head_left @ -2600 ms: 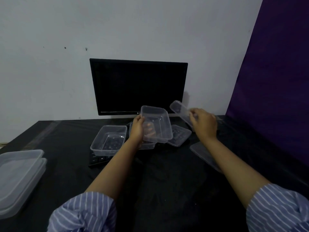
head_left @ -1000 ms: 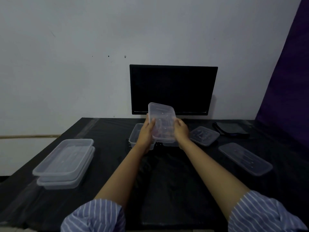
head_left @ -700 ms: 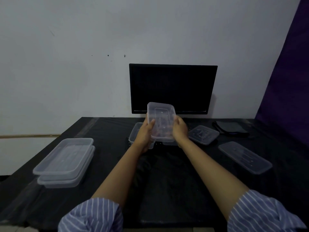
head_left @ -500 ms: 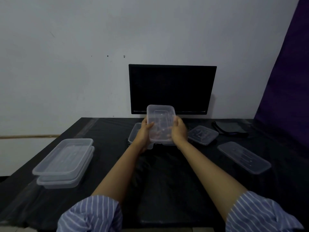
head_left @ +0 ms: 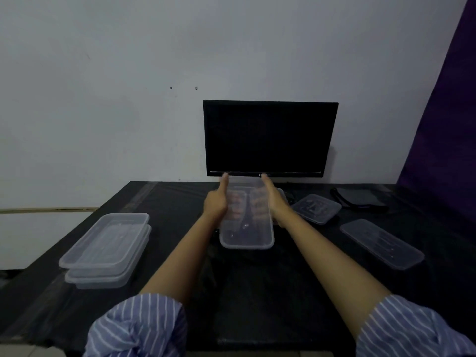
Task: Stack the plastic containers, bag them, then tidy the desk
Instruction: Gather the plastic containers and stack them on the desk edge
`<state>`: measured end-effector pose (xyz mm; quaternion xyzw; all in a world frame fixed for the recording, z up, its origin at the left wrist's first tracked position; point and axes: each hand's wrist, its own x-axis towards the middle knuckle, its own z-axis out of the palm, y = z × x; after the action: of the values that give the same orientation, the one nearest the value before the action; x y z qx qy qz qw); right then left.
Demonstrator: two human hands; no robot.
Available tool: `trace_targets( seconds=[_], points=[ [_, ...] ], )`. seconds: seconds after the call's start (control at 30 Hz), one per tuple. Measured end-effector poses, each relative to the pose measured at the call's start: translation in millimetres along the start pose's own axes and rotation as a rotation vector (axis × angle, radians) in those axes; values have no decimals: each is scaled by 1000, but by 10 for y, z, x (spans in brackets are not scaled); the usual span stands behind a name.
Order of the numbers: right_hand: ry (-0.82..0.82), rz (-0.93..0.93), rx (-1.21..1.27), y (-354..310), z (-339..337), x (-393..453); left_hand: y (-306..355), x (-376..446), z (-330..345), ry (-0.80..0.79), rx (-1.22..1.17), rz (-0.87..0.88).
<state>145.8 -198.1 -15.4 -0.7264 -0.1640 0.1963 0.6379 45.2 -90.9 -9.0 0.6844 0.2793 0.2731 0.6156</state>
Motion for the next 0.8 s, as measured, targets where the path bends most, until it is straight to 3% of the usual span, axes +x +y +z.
trace_targets(
  seconds=[0.1,0.33,0.53,0.8],
  points=[
    [86,-25,-77,-58,25,12,-35,-37,52,-30,-8,36],
    [39,-136,-84,-96,-6,-70,-169,-74,108,-54,-199,25],
    [34,-148,-230,-105,7,-82,-28,14,-5,-312,-277,-93],
    [-10,-212,-237,-115,27,-131,0,3,4,-128,-231,-77]
  ],
)
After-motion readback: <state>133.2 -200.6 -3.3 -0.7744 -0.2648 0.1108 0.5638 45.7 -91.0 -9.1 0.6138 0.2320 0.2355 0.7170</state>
